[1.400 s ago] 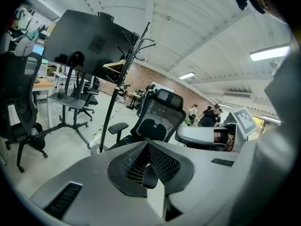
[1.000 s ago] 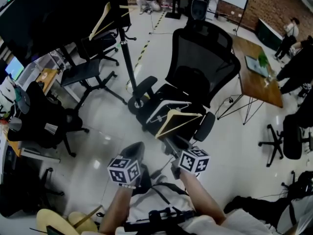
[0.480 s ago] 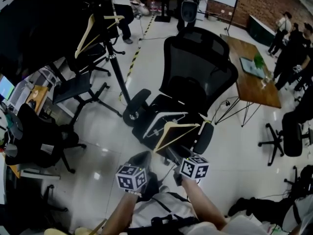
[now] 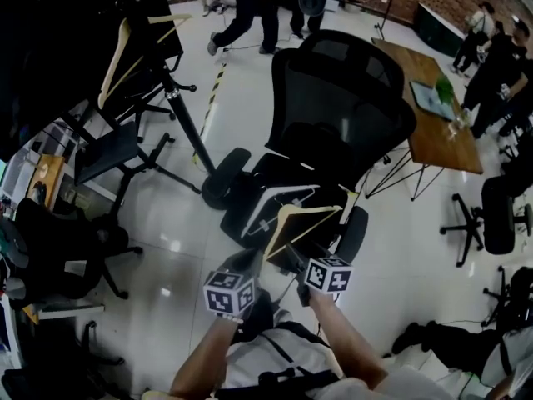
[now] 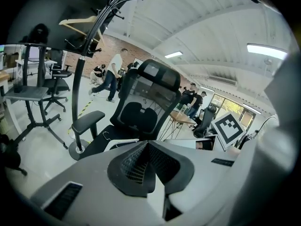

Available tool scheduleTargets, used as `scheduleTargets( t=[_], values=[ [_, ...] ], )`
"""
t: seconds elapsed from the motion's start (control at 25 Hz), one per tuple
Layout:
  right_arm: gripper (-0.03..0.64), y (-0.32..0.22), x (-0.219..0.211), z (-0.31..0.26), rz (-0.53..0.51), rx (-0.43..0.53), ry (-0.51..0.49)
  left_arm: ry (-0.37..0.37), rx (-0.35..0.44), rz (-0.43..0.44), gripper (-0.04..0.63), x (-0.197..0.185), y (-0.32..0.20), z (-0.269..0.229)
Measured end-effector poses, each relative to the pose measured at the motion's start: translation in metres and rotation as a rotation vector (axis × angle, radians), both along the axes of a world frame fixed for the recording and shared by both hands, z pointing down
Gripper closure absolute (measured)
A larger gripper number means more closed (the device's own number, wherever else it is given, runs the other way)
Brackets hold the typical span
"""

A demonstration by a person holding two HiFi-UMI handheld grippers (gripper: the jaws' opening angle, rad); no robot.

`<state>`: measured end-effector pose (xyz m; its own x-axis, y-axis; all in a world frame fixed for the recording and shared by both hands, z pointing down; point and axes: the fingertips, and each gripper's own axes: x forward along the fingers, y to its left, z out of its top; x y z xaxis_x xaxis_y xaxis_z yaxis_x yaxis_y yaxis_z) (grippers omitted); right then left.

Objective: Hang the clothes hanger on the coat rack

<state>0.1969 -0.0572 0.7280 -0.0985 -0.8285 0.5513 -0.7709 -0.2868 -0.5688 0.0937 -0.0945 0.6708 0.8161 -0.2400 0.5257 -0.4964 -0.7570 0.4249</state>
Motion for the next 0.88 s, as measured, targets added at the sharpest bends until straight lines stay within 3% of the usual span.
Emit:
scheduleTargets(
  t=[0.36, 0.88],
  values=[
    [0.322, -0.042, 0.024, 0.072, 0.039, -0.140, 0.012, -0.055, -0.072, 0.078, 0.604, 0.036, -0.039, 0.061],
    [0.322, -0.080, 0.022, 0.193, 0.091, -0.368, 0.029, -0.143, -0.178, 0.150, 0.604, 0.050, -0.067, 0.159]
  ],
)
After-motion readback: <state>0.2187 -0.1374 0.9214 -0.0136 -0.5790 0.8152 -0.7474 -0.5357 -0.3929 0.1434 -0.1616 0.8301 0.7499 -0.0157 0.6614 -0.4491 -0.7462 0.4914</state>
